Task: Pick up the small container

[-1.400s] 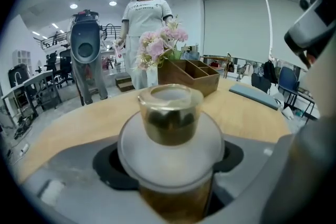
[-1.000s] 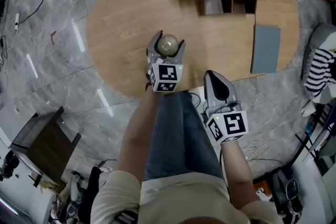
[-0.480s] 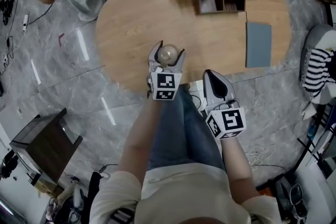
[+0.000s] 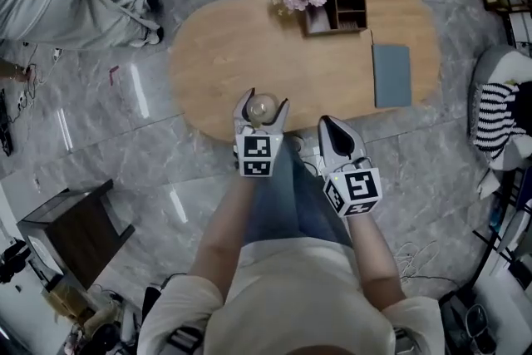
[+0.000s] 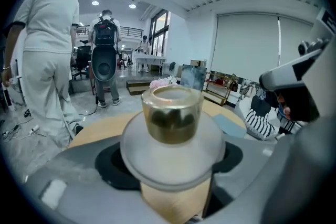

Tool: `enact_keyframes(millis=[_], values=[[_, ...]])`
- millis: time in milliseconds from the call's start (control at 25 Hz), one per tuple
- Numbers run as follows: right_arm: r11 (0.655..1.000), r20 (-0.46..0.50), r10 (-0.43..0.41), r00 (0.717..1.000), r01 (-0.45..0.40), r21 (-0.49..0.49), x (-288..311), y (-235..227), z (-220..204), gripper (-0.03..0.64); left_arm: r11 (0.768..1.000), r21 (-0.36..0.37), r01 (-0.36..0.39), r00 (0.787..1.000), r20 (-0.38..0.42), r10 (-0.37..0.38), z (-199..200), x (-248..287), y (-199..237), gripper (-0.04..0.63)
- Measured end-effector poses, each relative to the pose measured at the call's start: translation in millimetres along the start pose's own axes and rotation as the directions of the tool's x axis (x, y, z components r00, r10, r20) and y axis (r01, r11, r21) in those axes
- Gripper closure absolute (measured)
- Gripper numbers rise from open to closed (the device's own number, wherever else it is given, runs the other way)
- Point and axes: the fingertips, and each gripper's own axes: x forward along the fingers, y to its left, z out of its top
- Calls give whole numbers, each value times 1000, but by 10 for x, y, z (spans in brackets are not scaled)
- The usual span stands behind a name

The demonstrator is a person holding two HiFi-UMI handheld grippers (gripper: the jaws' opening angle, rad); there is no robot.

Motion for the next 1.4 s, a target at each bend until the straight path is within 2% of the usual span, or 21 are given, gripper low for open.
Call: enact_keyframes(millis=[480, 920, 1080, 1400], values=[[996, 57, 33, 998, -28, -79, -492, 276, 551, 617, 999, -28, -16, 999, 30, 17, 496, -865, -184, 256], [988, 120, 60, 991, -42, -149, -818, 552, 1031, 617, 999, -48, 9, 998, 65, -6, 938, -1462, -344, 256], [985, 142, 73, 987, -48, -168, -963, 643, 1159, 617, 997, -68, 44, 996, 78, -39, 1036, -1612, -455, 256], [979, 189, 114, 975, -78, -188, -1097, 860, 1382, 617, 998, -23, 66, 991, 117, -62, 1339, -1908, -516, 256]])
